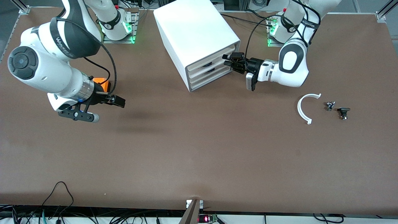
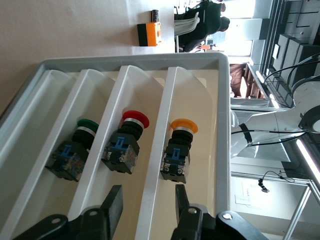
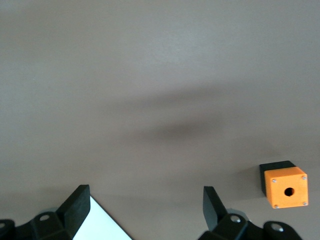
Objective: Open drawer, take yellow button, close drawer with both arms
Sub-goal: 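Pull the drawer open with the left gripper while the right gripper approaches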
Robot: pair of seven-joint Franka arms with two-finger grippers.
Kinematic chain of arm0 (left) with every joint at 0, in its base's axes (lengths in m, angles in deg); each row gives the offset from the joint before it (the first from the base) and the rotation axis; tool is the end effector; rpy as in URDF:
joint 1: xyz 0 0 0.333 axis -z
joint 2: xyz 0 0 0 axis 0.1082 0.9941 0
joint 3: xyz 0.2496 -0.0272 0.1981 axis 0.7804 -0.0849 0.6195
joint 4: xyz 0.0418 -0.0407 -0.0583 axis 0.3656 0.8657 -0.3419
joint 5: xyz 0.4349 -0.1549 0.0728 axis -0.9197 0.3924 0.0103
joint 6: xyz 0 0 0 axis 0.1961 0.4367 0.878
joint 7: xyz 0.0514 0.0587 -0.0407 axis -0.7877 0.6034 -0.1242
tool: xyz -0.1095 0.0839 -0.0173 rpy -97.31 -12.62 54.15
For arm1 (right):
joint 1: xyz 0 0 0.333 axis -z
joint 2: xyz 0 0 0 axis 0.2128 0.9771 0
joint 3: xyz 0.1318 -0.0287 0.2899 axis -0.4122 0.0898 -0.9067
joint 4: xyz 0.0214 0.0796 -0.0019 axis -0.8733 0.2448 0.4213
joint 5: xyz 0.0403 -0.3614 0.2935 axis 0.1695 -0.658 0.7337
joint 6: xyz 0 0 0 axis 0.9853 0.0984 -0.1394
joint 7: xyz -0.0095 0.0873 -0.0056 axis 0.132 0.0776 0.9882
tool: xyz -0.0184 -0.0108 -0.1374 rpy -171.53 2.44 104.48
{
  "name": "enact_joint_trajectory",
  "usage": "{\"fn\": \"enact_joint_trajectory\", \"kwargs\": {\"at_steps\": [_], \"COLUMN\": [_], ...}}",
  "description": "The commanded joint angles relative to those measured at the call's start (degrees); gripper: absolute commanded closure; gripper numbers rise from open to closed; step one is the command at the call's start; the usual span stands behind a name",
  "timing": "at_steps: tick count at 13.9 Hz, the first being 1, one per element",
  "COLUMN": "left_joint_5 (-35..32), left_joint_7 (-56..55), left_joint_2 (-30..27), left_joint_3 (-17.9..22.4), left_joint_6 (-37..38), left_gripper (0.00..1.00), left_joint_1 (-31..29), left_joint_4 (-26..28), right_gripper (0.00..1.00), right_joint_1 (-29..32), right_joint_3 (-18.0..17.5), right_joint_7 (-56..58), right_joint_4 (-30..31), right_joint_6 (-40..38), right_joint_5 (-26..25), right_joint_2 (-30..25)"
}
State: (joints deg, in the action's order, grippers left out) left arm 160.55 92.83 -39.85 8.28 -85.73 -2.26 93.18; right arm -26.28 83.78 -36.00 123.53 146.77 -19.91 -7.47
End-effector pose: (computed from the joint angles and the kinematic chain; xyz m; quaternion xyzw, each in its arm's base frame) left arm 0.4330 -0.3010 0.1924 0.7672 -0.1374 -0.1433 0.6099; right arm 0.6876 0.2228 0.4435 -0.9922 0.1045 0.0459 0.0506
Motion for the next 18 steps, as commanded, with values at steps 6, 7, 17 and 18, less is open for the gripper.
{"fn": "enact_joint_trajectory", "kwargs": {"at_steps": [6,7,17,18], "left_joint_5": [6.28,6.2,0.76,-1.69], "left_joint_7": [2.58,2.67,2.23,2.23], "left_joint_2": [0.6,0.69,5.43,6.66], "left_joint_3": [-3.2,-3.2,-2.41,-2.32], "left_joint_6": [0.04,0.04,0.04,0.04], "left_gripper": [0.57,0.7,1.0,1.0], "left_joint_1": [0.27,0.09,-5.79,-7.28], "left_joint_4": [3.21,3.21,-2.23,-3.89], "right_gripper": [0.0,0.0,0.0,0.0], "right_joint_1": [-7.19,-7.54,-12.46,-12.9], "right_joint_3": [0.26,0.26,0.26,0.26], "right_joint_7": [-16.62,-18.03,-34.64,-36.13], "right_joint_4": [-6.12,-7.35,-19.57,-20.1], "right_joint_6": [1.13,0.97,0.79,1.05], "right_joint_5": [0.47,0.47,0.56,0.64], "right_joint_2": [4.04,4.57,12.48,12.83]}}
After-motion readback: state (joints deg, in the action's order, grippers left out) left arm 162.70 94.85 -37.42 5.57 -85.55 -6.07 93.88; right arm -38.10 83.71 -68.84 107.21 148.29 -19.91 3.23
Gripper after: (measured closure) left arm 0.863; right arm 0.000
